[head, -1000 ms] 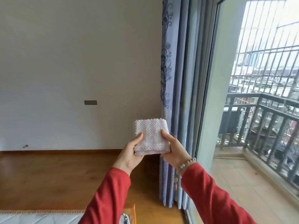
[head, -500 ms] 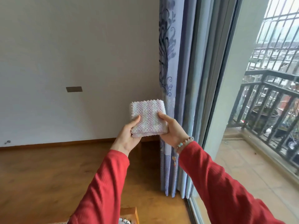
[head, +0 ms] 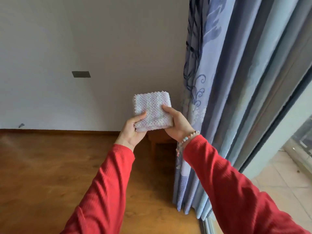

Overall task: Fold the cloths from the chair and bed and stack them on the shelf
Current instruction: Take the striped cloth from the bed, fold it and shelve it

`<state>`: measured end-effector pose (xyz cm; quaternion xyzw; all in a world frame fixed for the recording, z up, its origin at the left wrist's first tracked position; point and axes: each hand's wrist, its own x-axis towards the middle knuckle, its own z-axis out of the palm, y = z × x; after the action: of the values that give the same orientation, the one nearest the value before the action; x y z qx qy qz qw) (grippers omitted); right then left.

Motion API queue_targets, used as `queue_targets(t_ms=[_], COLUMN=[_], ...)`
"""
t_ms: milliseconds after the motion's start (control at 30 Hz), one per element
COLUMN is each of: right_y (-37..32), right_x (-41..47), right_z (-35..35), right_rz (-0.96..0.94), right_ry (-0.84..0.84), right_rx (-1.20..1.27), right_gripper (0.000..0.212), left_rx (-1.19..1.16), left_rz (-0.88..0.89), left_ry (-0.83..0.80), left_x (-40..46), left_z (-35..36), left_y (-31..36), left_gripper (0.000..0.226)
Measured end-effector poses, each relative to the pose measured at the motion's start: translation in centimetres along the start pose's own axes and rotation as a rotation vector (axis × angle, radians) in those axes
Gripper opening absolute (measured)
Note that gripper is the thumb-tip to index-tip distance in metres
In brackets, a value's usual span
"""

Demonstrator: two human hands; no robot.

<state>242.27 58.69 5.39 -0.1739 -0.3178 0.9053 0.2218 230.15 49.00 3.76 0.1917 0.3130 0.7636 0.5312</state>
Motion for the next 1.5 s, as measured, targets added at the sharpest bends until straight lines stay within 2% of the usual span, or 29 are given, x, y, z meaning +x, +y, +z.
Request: queue_targets(t_ms=[167, 267, 500, 600, 700, 767, 833, 867, 967, 1100, 1300, 1500], right_y=[-0.7, 0.5, 4.8, 7.1, 9.7, 11.7, 14.2, 15.4, 18.9, 23.9, 31.5, 37.8], right_x=[9.1, 13.9, 27.3, 33.4, 38.8, 41.9, 44.6, 45.6, 48.1, 50.8, 56.8, 64.7], right_z=[-0.2, 0.7, 4.5, 7.7, 11.5, 14.2, 17.0, 18.4, 22.5, 27.0, 33.0, 41.3], right_rz=[0.120, 0.203, 0.319, 0.377, 0.418, 0.459, 0.516, 0.528, 0.552, 0.651, 0.762, 0.874], right_ry=[-0.103, -0.143, -0.243, -0.293, -0.354, -0.382, -0.409, -0.428, -0.521, -0.608, -0.734, -0.779], right_rx=[-0.031, -0.014, -0.082, -0.110, -0.125, -0.115, -0.103, -0.112, -0.161, -0.200, -0.240, -0.242], right_gripper=[0.045, 0.044, 0.047, 0.048, 0.049, 0.052, 0.053, 0.052, 0.043, 0.043, 0.043, 0.045], left_rx=[-0.068, -0.061, 0.000, 0.080, -0.057, 0.042, -0.053, -0.092, -0.100, -0.150, -0.189, -0.204], left_rz=[0.085, 0.141, 0.253, 0.274, 0.304, 0.380, 0.432, 0.454, 0.541, 0.623, 0.745, 0.839], left_ry=[0.122, 0.211, 0.382, 0.526, 0.517, 0.451, 0.533, 0.524, 0.587, 0.669, 0.769, 0.855], left_x=[5.4, 7.1, 11.5, 12.6, 13.2, 13.4, 12.7, 12.2, 10.6, 8.0, 5.9, 6.0], left_z=[-3.3, -6.4, -15.3, -19.0, -22.5, -24.9, -27.3, -28.4, -31.9, -36.8, -43.5, -50.3], left_y=[2.3, 4.4, 10.7, 14.7, 19.3, 22.1, 25.2, 26.6, 30.1, 33.4, 38.7, 47.0], left_gripper=[0.043, 0.038, 0.043, 0.041, 0.021, 0.028, 0.035, 0.036, 0.043, 0.051, 0.046, 0.047])
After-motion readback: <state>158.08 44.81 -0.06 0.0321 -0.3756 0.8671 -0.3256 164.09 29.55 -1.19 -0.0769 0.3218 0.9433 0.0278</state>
